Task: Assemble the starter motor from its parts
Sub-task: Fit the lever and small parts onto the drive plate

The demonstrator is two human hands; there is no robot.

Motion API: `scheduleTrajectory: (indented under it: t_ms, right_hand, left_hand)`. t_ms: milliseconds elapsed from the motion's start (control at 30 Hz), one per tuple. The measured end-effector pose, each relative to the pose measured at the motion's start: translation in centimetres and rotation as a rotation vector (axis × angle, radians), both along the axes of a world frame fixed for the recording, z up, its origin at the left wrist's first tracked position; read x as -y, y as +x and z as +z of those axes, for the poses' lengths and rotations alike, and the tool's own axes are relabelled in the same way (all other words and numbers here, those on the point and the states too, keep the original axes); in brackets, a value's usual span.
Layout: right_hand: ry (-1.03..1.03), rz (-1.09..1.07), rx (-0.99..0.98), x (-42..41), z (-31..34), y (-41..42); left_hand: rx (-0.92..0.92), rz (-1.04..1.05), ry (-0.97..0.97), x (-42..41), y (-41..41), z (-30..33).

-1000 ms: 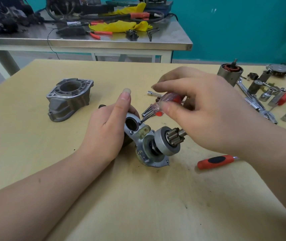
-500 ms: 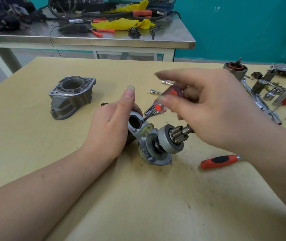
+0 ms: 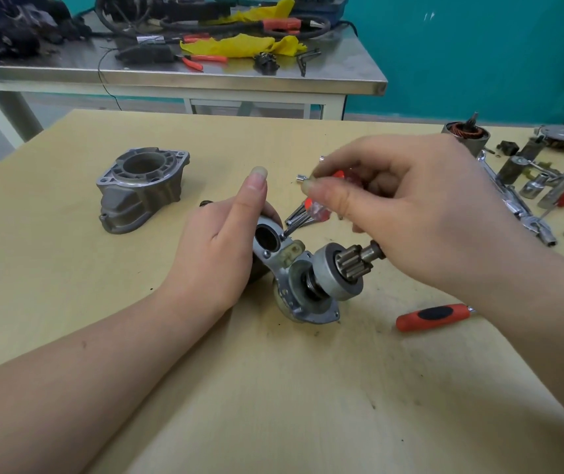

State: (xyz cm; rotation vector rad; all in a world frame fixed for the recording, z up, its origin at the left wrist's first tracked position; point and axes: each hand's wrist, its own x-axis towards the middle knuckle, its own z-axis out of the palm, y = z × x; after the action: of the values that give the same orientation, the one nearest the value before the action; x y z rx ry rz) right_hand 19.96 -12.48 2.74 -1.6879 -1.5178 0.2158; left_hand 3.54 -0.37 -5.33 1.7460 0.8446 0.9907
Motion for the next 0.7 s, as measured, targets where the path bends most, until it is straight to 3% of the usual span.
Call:
scheduleTrajectory:
  t_ms: [233,433,700]
  right_hand:
    - [-0.063,0.021,0.087,-0.18,0.26,0.45]
    - [0.037,0.000,-0.006,-0.18,0.03,-0.01]
    - [-0.072,0.041,0.133,-0.17,0.11,0.61]
  left_hand:
    - [-0.010,0.005,0.002,-0.02,-0.02,0.01]
    - [-0.010,-0.003,0.007,-0.18,-0.03,-0.10]
    - [-0.020,-0.004,0.016,-0.24,-0.06,-0.05]
